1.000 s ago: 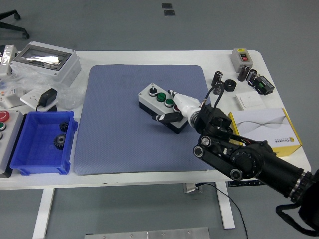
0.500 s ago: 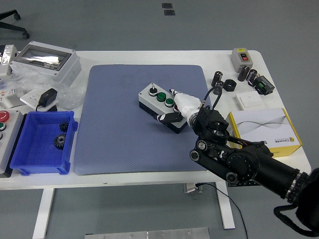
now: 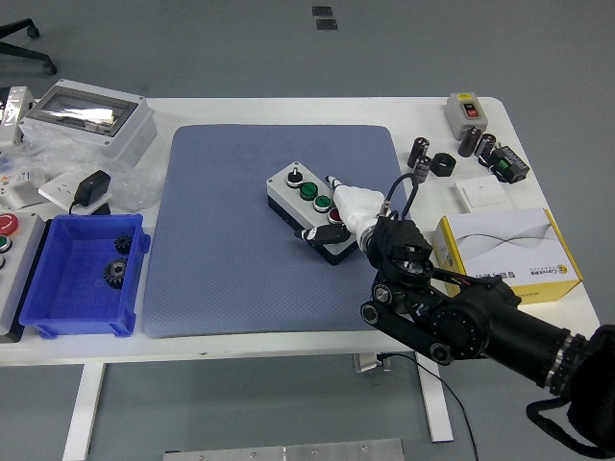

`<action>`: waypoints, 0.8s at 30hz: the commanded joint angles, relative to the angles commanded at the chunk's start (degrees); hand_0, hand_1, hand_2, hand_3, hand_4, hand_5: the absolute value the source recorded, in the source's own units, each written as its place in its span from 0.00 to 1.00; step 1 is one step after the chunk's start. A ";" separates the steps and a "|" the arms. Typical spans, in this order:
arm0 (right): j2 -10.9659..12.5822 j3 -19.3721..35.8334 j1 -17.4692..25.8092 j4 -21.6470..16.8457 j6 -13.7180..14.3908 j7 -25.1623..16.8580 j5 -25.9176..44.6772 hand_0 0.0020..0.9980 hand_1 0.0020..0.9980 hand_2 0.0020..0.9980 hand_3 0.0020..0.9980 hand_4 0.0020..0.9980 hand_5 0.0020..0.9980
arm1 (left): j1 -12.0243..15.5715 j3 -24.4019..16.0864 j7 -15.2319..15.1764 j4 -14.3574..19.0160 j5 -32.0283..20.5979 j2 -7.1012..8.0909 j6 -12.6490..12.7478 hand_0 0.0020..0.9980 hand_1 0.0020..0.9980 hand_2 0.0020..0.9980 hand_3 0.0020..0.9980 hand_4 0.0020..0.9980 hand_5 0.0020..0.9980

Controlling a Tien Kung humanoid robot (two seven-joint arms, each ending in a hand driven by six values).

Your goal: Pick up the button,place it on the desk,press the button,press the button

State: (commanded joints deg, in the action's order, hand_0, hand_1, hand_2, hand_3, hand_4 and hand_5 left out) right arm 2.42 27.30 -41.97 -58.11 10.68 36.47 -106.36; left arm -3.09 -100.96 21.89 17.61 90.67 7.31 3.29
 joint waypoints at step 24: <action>-0.30 -0.14 0.14 0.77 1.54 0.48 -9.81 0.13 0.34 0.40 0.48 0.45 0.00 | 0.02 -0.05 -1.07 -0.44 -0.05 0.02 -0.22 0.62 0.52 0.51 0.61 0.36 0.16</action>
State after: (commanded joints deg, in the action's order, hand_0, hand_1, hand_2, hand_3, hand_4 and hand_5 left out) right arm 2.12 27.16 -41.83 -57.33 12.22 36.96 -116.17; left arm -3.07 -101.01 20.82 17.17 90.63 7.32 3.07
